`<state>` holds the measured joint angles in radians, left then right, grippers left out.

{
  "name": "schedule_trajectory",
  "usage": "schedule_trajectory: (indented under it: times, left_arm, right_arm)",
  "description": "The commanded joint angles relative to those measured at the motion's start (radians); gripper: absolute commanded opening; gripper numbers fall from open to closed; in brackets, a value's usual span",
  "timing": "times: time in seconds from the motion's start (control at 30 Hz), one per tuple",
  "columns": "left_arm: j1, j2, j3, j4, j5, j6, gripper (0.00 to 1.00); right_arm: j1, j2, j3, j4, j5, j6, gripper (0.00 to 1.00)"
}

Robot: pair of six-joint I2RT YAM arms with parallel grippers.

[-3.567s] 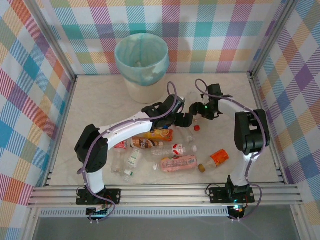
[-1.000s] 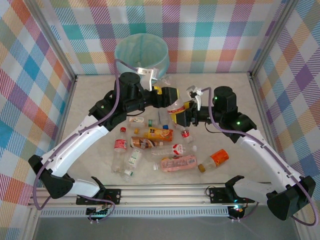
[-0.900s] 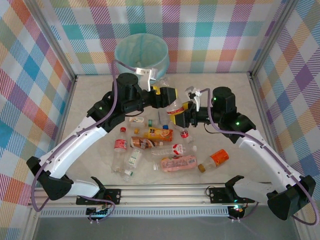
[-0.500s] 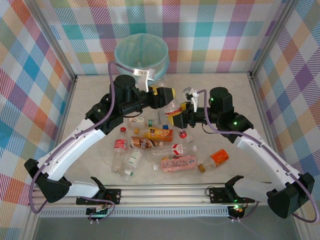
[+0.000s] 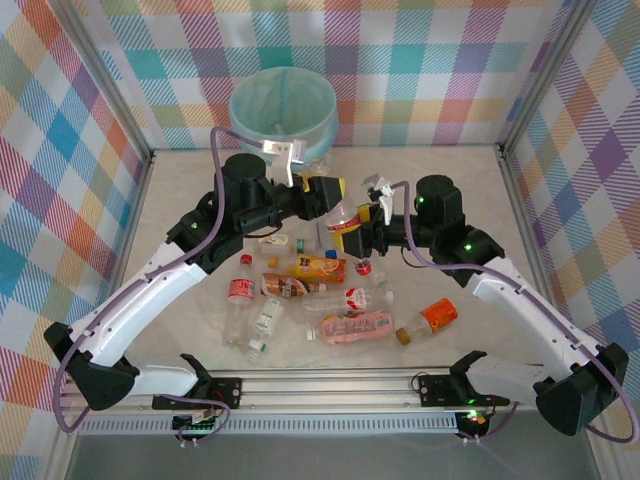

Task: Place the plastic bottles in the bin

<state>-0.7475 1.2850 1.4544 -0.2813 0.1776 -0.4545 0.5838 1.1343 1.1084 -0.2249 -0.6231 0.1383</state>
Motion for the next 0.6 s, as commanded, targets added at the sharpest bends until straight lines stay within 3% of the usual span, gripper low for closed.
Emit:
schedule_trajectory:
  times: [0.0,0.27,0.57]
  left_arm:
    - [0.005,-0.043,-0.018,0.061,-0.026,-0.019,0.57]
    - [0.006,-0.090,-0.040,0.063,-0.142,-0.013,0.55]
    - [0.015,-0.089,0.039,0.016,-0.271,0.052,0.51]
  right_arm:
    - [0.010,0.018,0.017,0.006,0.030,-0.026,0.66]
    - [0.026,0.049,0.084,-0.015,0.057,-0.019,0.72]
    - [0.034,0.050,0.160,-0.017,0.201,0.006,0.75]
